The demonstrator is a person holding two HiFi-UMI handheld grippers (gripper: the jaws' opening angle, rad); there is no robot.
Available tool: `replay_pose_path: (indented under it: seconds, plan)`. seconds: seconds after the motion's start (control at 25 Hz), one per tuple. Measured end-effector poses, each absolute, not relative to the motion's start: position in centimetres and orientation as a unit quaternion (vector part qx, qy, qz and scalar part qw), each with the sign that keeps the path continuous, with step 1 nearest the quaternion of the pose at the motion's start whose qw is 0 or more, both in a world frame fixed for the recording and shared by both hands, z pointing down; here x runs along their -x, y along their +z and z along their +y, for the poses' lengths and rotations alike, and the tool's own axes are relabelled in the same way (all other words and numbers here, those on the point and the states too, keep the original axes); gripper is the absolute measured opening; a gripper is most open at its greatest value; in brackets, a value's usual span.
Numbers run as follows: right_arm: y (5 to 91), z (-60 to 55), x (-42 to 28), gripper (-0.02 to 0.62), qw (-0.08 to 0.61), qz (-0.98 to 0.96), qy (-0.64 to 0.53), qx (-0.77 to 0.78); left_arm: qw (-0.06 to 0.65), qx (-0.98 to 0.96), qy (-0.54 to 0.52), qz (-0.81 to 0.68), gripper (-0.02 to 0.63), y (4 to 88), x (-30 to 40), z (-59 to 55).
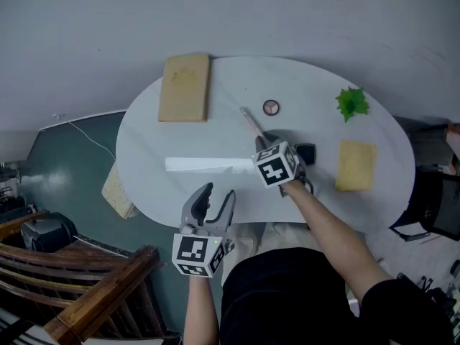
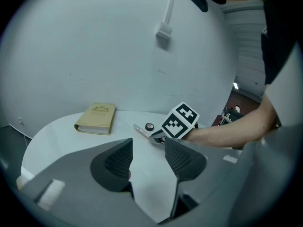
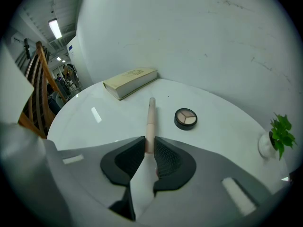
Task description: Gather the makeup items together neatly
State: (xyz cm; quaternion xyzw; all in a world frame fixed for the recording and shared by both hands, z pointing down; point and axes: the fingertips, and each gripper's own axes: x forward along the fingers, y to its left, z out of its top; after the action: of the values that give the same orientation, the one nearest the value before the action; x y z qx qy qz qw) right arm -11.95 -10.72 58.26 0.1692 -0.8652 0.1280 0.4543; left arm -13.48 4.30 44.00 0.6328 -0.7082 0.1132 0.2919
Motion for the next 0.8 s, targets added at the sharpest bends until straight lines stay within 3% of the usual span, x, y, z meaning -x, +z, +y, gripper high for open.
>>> replay_pose_path:
  seconds: [0.8]
  plan:
    - [55.6,-10.0,6.3,0.071,0.426,-0.836,0.188,-0.292,0.258,-0.733,0.122,-0.617,0.212,42.6,14.7,0.2]
